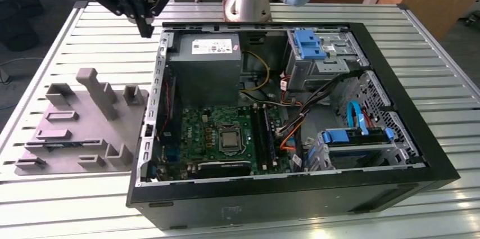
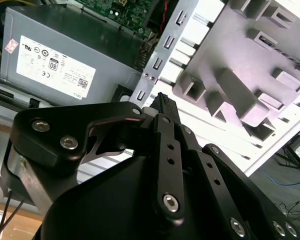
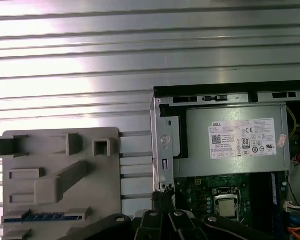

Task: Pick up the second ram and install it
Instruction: 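Reach for the second ram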

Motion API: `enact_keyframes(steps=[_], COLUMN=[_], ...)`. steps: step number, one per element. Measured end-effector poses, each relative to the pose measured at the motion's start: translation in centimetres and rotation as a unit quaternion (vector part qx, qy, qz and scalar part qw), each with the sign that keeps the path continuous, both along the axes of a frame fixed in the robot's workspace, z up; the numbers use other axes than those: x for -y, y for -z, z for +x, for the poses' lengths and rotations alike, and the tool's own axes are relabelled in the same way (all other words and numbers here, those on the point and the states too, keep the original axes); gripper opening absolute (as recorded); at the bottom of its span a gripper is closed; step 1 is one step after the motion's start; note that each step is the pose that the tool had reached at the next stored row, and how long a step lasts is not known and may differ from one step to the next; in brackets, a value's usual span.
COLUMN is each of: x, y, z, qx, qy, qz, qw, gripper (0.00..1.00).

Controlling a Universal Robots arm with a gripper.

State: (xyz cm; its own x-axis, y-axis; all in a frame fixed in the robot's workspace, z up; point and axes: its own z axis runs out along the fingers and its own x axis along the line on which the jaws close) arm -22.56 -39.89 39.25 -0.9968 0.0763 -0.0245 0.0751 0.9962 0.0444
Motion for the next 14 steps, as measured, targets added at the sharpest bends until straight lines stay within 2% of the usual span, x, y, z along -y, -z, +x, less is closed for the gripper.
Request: enact_keyframes(steps=[14], x=[0.0], y=[0.11], z=[-3.8], qx=[0.0], qy=[0.0], qz=[0.0], qw=[1.0], gripper=[0.11])
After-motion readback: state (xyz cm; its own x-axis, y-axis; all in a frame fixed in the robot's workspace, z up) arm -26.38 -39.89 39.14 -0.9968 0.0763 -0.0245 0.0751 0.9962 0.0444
